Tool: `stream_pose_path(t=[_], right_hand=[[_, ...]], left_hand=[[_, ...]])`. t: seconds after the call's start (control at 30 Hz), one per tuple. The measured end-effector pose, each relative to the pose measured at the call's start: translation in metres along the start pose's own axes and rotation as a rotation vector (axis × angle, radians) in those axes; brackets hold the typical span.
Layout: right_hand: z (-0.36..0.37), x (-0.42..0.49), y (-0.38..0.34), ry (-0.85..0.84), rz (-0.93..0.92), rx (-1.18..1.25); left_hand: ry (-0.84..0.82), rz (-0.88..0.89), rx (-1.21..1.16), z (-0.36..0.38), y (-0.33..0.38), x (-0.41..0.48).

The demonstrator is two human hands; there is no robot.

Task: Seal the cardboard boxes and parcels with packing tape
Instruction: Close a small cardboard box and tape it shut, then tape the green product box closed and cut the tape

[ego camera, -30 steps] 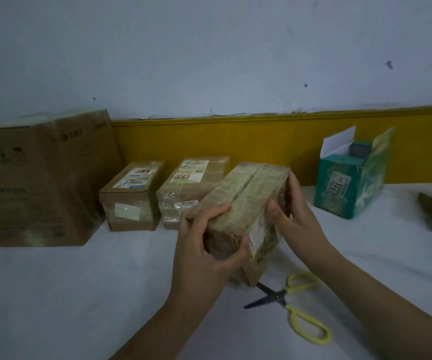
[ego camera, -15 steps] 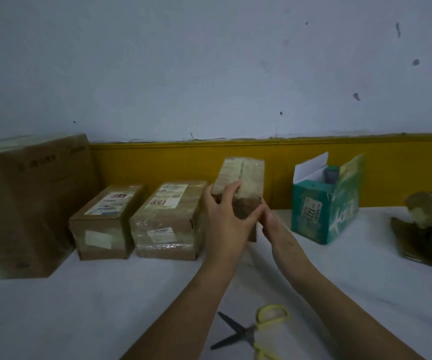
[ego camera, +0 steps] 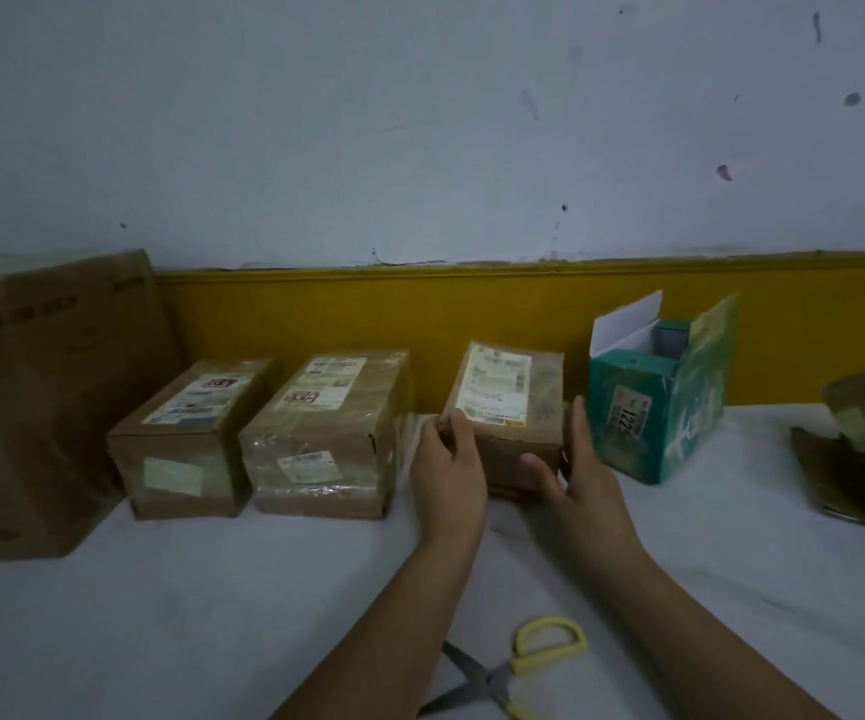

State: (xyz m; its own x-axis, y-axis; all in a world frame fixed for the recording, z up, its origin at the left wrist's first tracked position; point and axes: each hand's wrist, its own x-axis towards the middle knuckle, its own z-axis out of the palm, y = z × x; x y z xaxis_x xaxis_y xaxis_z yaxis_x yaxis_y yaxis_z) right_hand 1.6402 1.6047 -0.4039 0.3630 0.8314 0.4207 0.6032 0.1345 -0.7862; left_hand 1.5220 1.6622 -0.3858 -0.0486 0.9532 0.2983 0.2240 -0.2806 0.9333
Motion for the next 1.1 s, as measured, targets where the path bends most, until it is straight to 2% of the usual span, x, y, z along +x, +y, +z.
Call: stream_pose_path(t=[0.13,0.2,0.27,0.3,0.37,0.43,0.5,0.53,0.63,0.7,0.8,0.9,0.97,1.03,1.1], right_hand=[[0.005,0.002,0.01,-0.217,0.072,-0.158],[0.003,0.002,0.01,-0.249,0.09,-0.172],[0.003,-0.001,0.006,-0.201,0.064,-0.196],[0.001,-0.003,0.003,-0.1,0.056,-0.222],[-0.009,-0.003,-0.007,0.218,0.017,-0.272],[-0.026,0.006,-0.013,0.512,-0.152,-0.423],[-0.044,0.024,-0.016,0.627,-0.25,-0.668],[-0.053,0.036,-0.017,0.588,-0.242,-0.797],[-0.073,0.064,-0.024,0.199,-0.017,-1.21],[-0.081,0.067,-0.031,0.05,0.074,-1.372],[-0.094,0.058,-0.04,0.037,0.064,-1.379],[-0.108,0.034,-0.06,0.024,0.073,-1.4],[-0.116,0.013,-0.083,0.025,0.006,-1.415],[-0.12,-0.012,-0.114,0.045,-0.089,-1.418],[-0.12,-0.036,-0.145,0.034,-0.221,-1.433]], left_hand=[[-0.032,0.032,0.186,-0.002,-0.017,0.005],[-0.014,0.051,0.224,-0.002,-0.021,0.008],[0.043,0.146,0.333,-0.001,-0.016,0.005],[0.096,0.239,0.386,-0.001,-0.01,-0.001],[0.179,0.45,0.435,0.003,-0.001,-0.013],[0.155,0.62,0.402,0.009,0.005,-0.026],[0.079,0.736,0.367,0.014,0.009,-0.035],[0.053,0.783,0.353,0.016,0.01,-0.038],[0.014,0.895,0.325,0.019,0.01,-0.04],[0.022,0.924,0.318,0.017,0.008,-0.038],[0.026,0.945,0.336,0.014,0.01,-0.036],[-0.061,0.95,0.374,0.014,0.028,-0.043],[-0.222,0.837,0.392,0.015,0.049,-0.055],[-0.431,0.595,0.302,0.019,0.066,-0.064],[-0.494,0.507,0.22,0.017,0.077,-0.071]])
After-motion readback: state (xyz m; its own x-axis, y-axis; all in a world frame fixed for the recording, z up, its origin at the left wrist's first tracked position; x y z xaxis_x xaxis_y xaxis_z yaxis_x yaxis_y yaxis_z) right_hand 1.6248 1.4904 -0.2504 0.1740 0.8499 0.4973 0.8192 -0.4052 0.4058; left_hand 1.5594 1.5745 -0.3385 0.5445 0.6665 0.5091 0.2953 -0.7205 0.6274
